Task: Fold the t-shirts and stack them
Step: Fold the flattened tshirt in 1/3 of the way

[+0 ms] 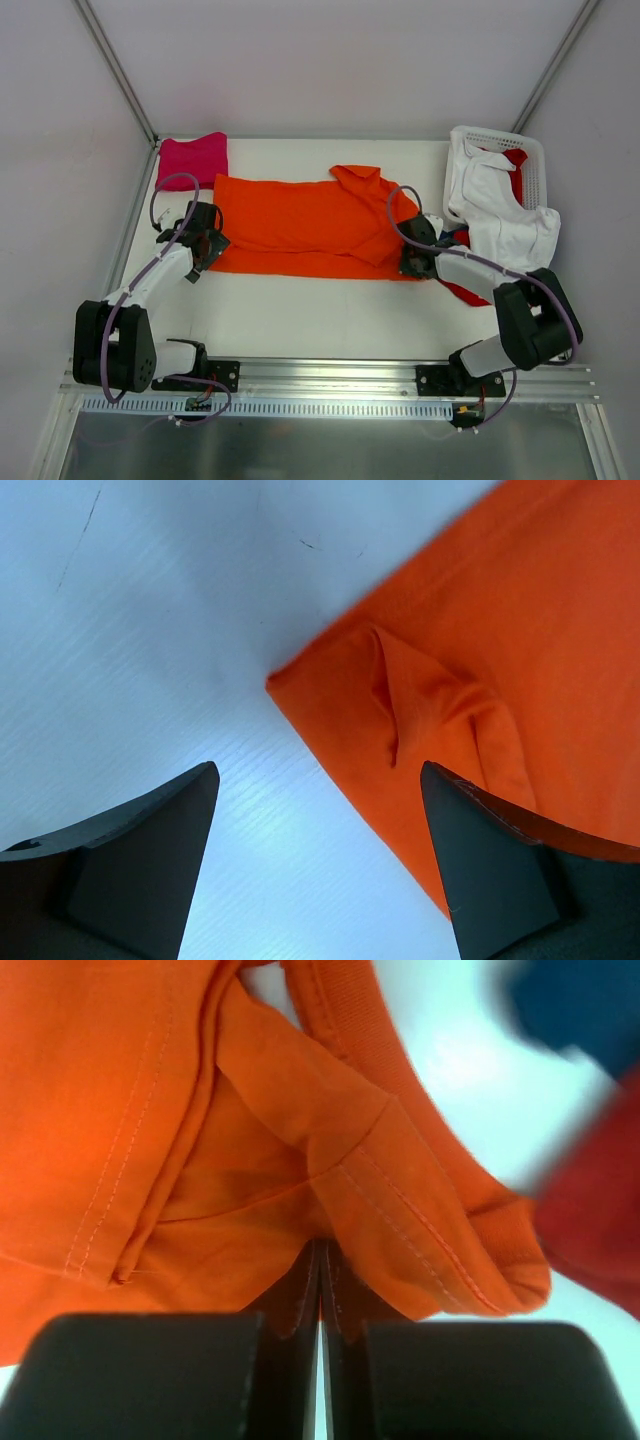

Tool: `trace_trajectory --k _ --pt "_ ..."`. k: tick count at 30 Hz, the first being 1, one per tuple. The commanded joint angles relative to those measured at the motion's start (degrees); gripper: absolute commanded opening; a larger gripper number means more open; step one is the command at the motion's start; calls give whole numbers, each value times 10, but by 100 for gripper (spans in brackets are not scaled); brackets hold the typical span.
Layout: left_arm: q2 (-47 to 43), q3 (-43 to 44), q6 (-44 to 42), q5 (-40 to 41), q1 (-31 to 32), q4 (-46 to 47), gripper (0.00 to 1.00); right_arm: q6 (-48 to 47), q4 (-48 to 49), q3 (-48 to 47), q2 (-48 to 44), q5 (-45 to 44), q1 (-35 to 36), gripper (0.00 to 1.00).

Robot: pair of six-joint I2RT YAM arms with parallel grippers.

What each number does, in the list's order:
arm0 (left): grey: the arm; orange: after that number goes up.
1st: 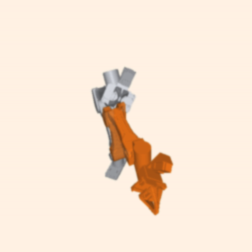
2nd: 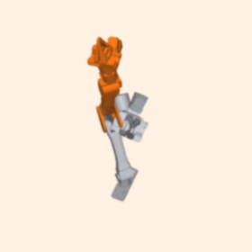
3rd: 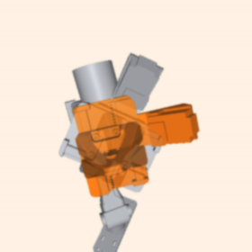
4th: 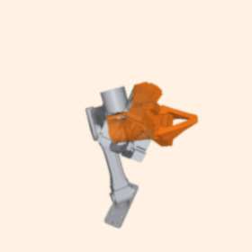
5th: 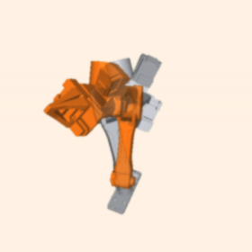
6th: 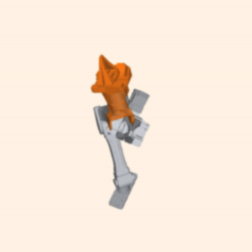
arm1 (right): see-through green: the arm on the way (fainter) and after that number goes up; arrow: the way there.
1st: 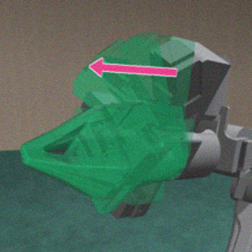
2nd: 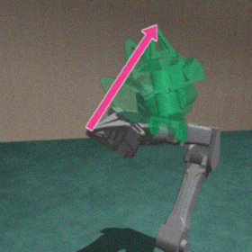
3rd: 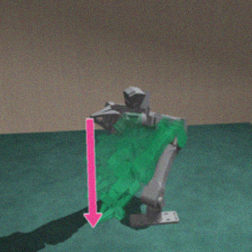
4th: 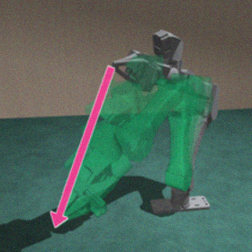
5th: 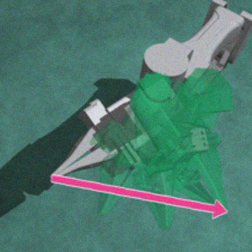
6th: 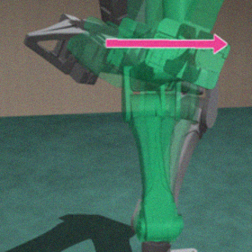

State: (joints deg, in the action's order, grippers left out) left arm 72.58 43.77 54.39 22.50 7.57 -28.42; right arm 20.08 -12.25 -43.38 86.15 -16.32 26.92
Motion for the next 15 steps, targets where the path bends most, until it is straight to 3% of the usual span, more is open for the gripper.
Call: trace_trajectory --k 1,7,8,10,11,14,15 --pt "-9 2 -9 7 6 -1 83 27 -96 37 -73 -44 -11 0" --pt "6 26 -11 5 5 -1 82 30 -145 42 -145 -31 -11 1" --pt "7 29 -10 7 6 0 82 23 -145 37 -153 -23 -11 5" --pt "11 38 -7 11 6 -1 82 18 -145 27 -171 -7 -9 32" --pt "13 43 -6 12 6 0 82 15 -152 7 -175 -5 -6 61" --pt "34 77 -3 7 6 0 82 1 -166 -37 -179 -12 2 86" --pt "40 88 -3 5 5 0 82 -11 -165 -72 -174 -13 3 88"
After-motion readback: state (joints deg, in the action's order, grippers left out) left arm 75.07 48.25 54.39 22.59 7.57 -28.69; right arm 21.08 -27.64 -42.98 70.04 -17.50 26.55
